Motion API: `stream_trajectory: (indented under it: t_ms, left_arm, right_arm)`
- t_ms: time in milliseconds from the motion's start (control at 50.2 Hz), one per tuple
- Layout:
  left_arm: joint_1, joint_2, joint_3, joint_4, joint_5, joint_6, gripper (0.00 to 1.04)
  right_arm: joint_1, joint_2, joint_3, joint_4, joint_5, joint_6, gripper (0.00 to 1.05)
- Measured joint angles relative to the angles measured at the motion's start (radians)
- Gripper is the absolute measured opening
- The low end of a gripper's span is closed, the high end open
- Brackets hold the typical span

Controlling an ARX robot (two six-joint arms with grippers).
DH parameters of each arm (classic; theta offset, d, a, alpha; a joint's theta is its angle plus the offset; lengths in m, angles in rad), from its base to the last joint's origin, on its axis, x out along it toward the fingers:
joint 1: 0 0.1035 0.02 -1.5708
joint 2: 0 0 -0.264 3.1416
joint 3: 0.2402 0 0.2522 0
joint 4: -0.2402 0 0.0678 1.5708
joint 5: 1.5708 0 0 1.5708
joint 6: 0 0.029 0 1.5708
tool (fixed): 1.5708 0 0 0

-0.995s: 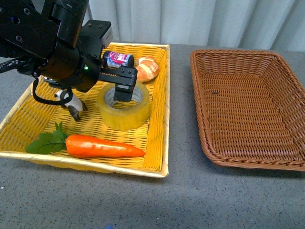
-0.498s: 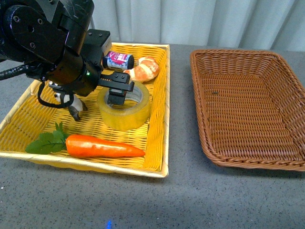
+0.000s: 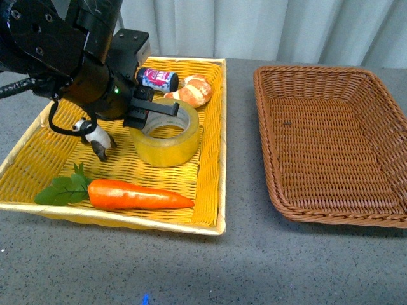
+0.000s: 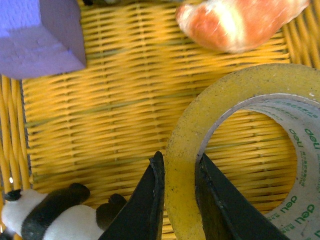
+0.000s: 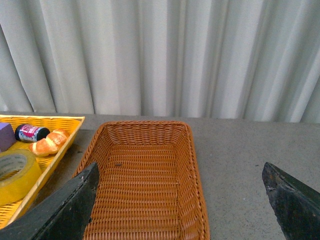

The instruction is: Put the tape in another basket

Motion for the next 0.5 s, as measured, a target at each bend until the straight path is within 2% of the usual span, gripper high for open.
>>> stream_trajectory:
  t_ms: [139, 239, 498]
  left_arm:
    - [-0.007, -0.084, 0.01, 0.006, 0.111, 0.127, 0.15]
    - [-0.039, -0.149, 0.058, -0.058, 0.207, 0.253, 0.15]
    - [-0.154, -0.175, 0.154, -0.156, 0.309, 0.436, 0.15]
  right_arm:
    - [0.0, 0.0, 0.0, 0.0, 0.0, 0.0, 0.96]
    - [0.0, 0.0, 0.0, 0.0, 0.0, 0.0, 0.96]
    - [0.0, 0.0, 0.0, 0.0, 0.0, 0.0, 0.96]
